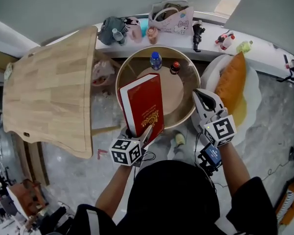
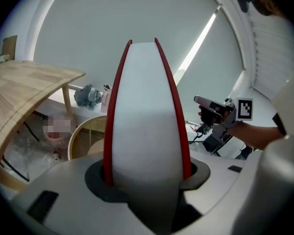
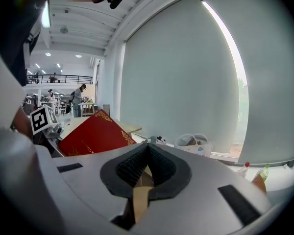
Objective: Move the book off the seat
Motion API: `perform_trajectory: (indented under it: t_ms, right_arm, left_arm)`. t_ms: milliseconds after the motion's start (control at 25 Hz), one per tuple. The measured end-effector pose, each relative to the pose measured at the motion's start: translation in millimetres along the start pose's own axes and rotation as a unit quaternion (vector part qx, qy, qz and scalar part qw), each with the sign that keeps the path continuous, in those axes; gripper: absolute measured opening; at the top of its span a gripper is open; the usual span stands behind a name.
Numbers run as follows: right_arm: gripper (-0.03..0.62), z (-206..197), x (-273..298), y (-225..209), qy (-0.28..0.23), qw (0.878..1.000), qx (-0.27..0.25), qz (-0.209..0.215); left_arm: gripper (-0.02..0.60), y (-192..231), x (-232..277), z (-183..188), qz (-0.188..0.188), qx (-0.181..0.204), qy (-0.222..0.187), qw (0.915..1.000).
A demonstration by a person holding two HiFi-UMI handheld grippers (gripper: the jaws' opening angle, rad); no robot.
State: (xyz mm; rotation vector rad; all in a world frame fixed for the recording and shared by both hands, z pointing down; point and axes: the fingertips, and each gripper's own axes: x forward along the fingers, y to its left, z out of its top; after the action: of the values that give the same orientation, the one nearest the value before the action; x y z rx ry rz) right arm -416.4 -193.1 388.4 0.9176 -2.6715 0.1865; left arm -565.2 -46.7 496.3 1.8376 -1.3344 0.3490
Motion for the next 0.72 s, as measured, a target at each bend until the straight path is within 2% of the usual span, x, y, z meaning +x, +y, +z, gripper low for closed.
perform_trajectory:
  t_ms: [120, 280, 560, 720]
  right_arm:
    - [0.006, -15, 12, -3, 0.011, 1.0, 0.008, -0.006]
    - [0.006, -42, 25, -4, 0.021, 0.999, 0.034, -0.017]
    - [0.006, -96, 45, -14, 0.05, 0.995, 0.074, -0.044]
    - [0.006, -133, 54, -13, 0.067, 0.992, 0.097, -0.037]
  left_arm:
    - [0.247, 10, 22, -13, -0.015, -0.021, 0.029, 0.9992]
    - [0.247, 25, 51, -32, -0.029, -0.014, 0.069, 0.9971]
    - [0.247, 59, 112, -66, -0.037, -0.036, 0.121, 0.9913]
    - [0.247, 78, 144, -86, -0.045, -0.042, 0.146, 0.9874]
